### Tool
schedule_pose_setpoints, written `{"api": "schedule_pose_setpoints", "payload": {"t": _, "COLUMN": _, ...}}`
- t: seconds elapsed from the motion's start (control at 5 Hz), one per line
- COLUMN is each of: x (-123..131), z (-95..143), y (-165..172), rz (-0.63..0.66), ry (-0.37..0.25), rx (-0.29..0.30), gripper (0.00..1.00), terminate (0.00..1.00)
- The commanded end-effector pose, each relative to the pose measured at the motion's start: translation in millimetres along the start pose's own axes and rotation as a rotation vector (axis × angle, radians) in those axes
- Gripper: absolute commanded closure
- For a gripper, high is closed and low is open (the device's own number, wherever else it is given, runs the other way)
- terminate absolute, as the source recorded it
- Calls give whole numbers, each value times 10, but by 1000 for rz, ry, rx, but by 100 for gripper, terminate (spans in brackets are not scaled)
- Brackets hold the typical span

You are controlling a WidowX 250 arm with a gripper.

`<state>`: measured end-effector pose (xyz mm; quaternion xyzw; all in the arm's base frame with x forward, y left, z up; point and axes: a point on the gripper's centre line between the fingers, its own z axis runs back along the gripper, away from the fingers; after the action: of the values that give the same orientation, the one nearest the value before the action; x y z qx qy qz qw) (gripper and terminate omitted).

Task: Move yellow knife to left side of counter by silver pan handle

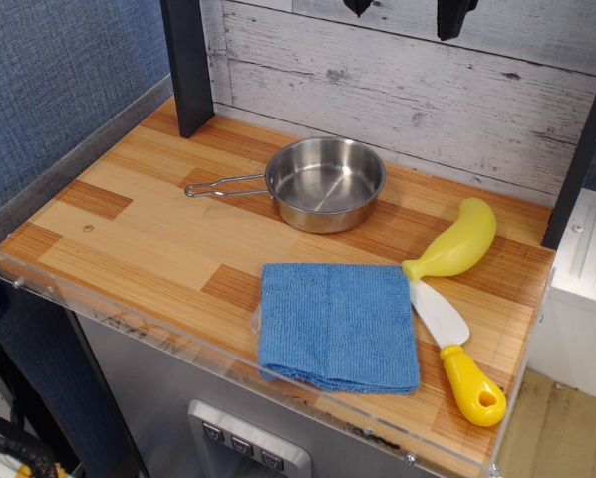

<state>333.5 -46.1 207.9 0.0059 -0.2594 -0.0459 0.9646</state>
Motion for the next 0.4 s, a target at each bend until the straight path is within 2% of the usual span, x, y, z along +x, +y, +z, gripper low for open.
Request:
{"api": "schedule_pose_setpoints", "payload": {"t": 0.0, "x": 0, "z": 0, "y": 0, "rz": 0, "ry": 0, "rx": 0, "gripper": 0, "terminate": 0}}
{"api": "schedule_pose_setpoints", "payload": {"t": 0.2, "x": -116, "z": 31, "y": -165, "rz": 169, "ry": 20, "rx": -10, "gripper": 0, "terminate": 0}}
